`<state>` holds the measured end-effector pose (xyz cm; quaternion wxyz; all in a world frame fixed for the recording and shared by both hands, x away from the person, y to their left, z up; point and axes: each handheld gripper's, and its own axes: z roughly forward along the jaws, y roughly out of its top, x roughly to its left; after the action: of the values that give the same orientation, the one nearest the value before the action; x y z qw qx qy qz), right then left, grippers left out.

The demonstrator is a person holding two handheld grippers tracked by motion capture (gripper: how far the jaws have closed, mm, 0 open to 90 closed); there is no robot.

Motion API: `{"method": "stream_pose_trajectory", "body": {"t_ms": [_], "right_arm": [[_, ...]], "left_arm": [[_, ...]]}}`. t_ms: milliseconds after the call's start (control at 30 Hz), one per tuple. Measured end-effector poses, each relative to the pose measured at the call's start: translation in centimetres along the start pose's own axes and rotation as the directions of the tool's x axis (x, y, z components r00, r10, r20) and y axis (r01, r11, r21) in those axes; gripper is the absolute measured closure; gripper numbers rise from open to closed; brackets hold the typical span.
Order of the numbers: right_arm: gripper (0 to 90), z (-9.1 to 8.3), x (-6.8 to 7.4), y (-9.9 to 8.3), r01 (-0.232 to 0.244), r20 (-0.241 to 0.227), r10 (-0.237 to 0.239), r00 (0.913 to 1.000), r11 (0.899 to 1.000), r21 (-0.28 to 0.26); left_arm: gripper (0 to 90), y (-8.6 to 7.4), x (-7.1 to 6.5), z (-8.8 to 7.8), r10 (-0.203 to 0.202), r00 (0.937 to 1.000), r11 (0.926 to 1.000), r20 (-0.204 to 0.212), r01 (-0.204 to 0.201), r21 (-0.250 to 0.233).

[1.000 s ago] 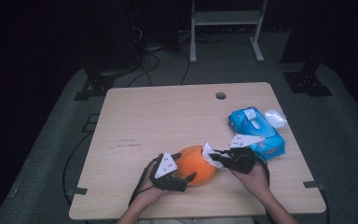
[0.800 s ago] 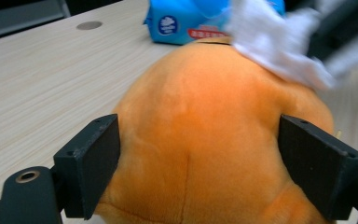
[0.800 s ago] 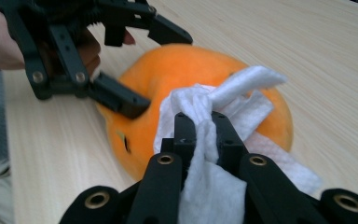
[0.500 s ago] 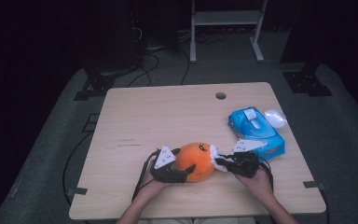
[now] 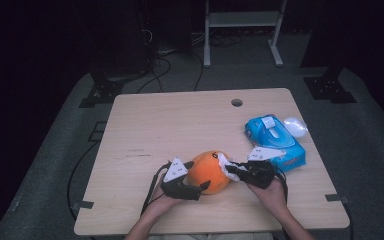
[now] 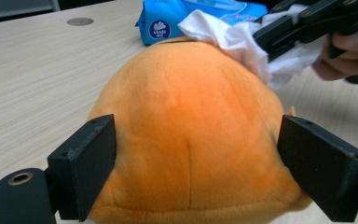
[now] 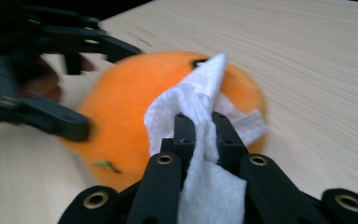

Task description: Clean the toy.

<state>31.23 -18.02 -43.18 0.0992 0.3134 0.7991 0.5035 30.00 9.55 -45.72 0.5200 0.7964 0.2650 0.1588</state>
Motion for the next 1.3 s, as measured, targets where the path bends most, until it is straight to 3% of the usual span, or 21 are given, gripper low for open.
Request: {"method": "stream_pose_trajectory", "body": {"t_ms": [33,100,133,267,333,400,467,500,533,600,667,700,733,800,867,967,1000,1100,1300], "right_arm": [[81.6,0.3,1.5,0.3,0.026,-0.05,-0.026,0.9984,1.0,-0.004],[81.4,0.7,2.9,0.8,0.107,-0.032,-0.106,0.9938,0.994,0.008],[81.4,0.8,2.9,0.9,0.111,-0.02,-0.11,0.9937,0.994,0.01],[81.4,0.7,1.0,0.4,0.031,0.015,-0.031,0.9994,1.0,0.001],[81.3,0.4,0.5,0.2,0.0,0.019,0.0,0.9998,1.0,-0.006],[81.2,0.4,0.6,0.3,0.009,0.021,-0.008,0.9997,1.0,-0.006],[81.0,0.8,2.0,0.4,0.043,0.006,-0.043,0.9991,0.999,-0.001],[81.0,0.8,2.0,0.4,0.043,0.006,-0.043,0.9991,0.999,-0.001],[80.8,1.0,2.7,0.4,0.068,-0.006,-0.068,0.9977,0.998,0.001],[80.7,1.2,3.4,0.6,0.122,0.013,-0.122,0.9924,0.992,0.013],[81.0,1.1,2.2,0.7,0.073,0.029,-0.073,0.9969,0.997,0.009],[81.0,1.1,2.2,0.7,0.073,0.029,-0.073,0.9969,0.997,0.009],[80.9,1.0,1.2,0.5,0.034,0.036,-0.034,0.9988,0.999,0.003],[80.8,0.9,0.9,0.4,0.007,0.038,-0.007,0.9993,1.0,-0.004],[80.8,1.0,1.3,0.5,0.014,0.036,-0.014,0.9992,1.0,-0.002],[80.7,1.1,1.7,0.5,0.024,0.034,-0.024,0.9991,1.0,-0.005],[80.3,1.5,3.2,0.7,0.056,-0.006,-0.056,0.9984,0.998,-0.007],[80.2,2.1,4.3,0.9,0.12,0.006,-0.12,0.9928,0.993,0.016],[80.3,1.1,1.7,1.0,0.059,0.086,-0.058,0.9945,0.998,-0.009]], "left_arm": [[13.9,0.0,0.4,0.2,-0.006,1.0,1.0,-0.002,0.006,-0.004],[13.8,0.2,0.6,0.1,-0.014,0.9999,0.9999,-0.007,0.014,0.0],[13.8,0.4,0.6,-0.1,-0.016,0.9998,0.9999,-0.011,0.016,-0.004],[13.6,0.9,-0.3,-1.0,-0.006,1.0,0.9996,0.0,0.006,-0.026],[13.8,0.7,-0.8,-1.0,0.035,0.9994,0.9994,0.005,-0.035,-0.002],[16.1,0.5,-0.8,-0.9,0.05,0.9987,0.9987,-0.003,-0.05,0.008],[19.3,0.2,-0.4,-0.6,0.047,0.9984,0.9986,-0.031,-0.047,0.025],[20.8,0.2,-0.4,-0.6,0.047,0.9984,0.9986,-0.031,-0.047,0.025],[20.8,0.2,-0.3,-0.5,0.052,0.9978,0.9984,-0.041,-0.051,0.024],[21.0,0.3,0.0,-0.4,0.047,0.9979,0.9987,-0.045,-0.046,0.022],[19.0,0.7,-0.1,-1.0,0.023,0.9989,0.9997,-0.042,-0.023,-0.002],[18.5,0.7,-0.1,-1.0,0.023,0.9989,0.9997,-0.042,-0.023,-0.002],[18.0,0.8,-0.4,-1.3,0.014,0.9994,0.9997,-0.031,-0.014,-0.02],[17.8,0.7,-0.5,-1.3,0.012,0.9996,0.9998,-0.024,-0.013,-0.016],[20.3,0.2,-0.4,-0.7,0.032,0.9992,0.9993,-0.025,-0.032,0.017],[20.8,0.2,-0.2,-0.5,0.024,0.9993,0.9996,-0.03,-0.024,0.016],[21.4,0.1,-0.1,-0.4,0.023,0.9993,0.9997,-0.03,-0.023,0.009],[21.5,-0.1,0.1,-0.3,0.039,0.9985,0.9989,-0.038,-0.038,0.025],[21.8,-0.3,0.1,-0.1,0.044,0.9985,0.9988,-0.033,-0.043,0.023]]}}
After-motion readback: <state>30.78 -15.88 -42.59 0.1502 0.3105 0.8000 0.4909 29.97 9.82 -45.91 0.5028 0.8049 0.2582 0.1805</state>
